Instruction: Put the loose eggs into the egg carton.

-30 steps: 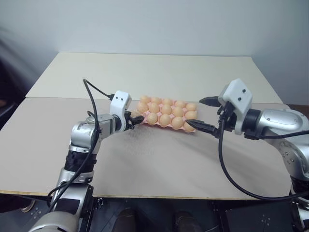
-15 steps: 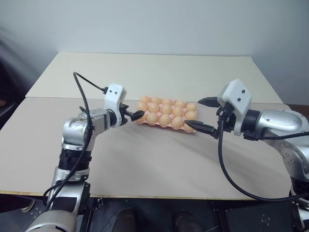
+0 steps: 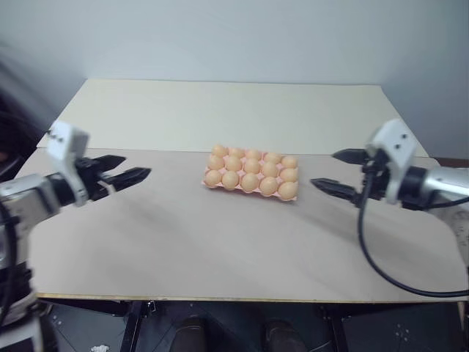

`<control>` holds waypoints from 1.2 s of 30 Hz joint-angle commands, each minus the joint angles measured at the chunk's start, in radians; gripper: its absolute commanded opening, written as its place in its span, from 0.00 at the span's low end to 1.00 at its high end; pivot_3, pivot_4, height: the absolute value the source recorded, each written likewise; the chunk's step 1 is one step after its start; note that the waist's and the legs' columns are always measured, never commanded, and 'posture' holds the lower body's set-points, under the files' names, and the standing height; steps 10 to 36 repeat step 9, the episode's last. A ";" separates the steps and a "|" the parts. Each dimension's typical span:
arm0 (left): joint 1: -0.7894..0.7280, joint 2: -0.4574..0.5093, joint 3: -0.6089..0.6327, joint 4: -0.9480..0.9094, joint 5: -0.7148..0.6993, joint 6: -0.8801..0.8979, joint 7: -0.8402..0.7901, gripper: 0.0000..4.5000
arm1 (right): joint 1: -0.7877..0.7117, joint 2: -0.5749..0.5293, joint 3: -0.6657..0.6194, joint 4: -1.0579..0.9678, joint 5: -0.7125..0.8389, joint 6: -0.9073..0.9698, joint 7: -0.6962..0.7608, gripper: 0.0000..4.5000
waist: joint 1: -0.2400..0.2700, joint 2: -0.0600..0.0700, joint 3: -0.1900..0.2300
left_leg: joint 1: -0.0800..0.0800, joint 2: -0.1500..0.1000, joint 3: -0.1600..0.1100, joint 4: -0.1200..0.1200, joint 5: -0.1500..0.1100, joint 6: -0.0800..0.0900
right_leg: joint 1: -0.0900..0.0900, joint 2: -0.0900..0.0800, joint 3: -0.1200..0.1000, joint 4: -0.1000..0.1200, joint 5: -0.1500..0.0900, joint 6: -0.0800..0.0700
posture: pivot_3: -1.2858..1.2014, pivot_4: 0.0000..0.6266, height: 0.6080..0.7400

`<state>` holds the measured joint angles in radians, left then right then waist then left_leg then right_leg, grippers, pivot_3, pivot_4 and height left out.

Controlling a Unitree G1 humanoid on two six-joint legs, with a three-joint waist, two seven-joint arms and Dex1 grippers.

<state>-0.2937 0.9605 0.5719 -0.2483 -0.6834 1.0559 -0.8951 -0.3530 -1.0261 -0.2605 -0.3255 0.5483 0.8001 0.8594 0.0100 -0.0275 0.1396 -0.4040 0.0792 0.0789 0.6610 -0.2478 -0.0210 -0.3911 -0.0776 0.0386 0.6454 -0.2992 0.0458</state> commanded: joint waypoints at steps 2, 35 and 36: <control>0.107 0.071 0.169 -0.015 -0.038 -0.044 -0.102 0.99 | 0.122 -0.084 -0.209 0.109 0.008 -0.124 0.200 1.00 | 0.003 0.001 0.000 | 0.001 0.000 0.000 0.000 0.000 0.000 | 0.001 0.000 0.000 0.000 0.000 0.000 | 0.52 0.24 1.00; 0.213 0.058 0.233 -0.054 -0.093 -0.061 -0.138 0.99 | 0.178 -0.095 -0.286 0.243 -0.005 -0.204 0.262 1.00 | -0.009 0.001 0.000 | 0.007 0.001 0.004 -0.002 0.000 0.000 | 0.003 0.001 0.004 0.001 0.000 0.000 | 0.52 0.24 1.00; 0.213 0.058 0.233 -0.054 -0.093 -0.061 -0.138 0.99 | 0.178 -0.095 -0.286 0.243 -0.005 -0.204 0.262 1.00 | -0.009 0.001 0.000 | 0.007 0.001 0.004 -0.002 0.000 0.000 | 0.003 0.001 0.004 0.001 0.000 0.000 | 0.52 0.24 1.00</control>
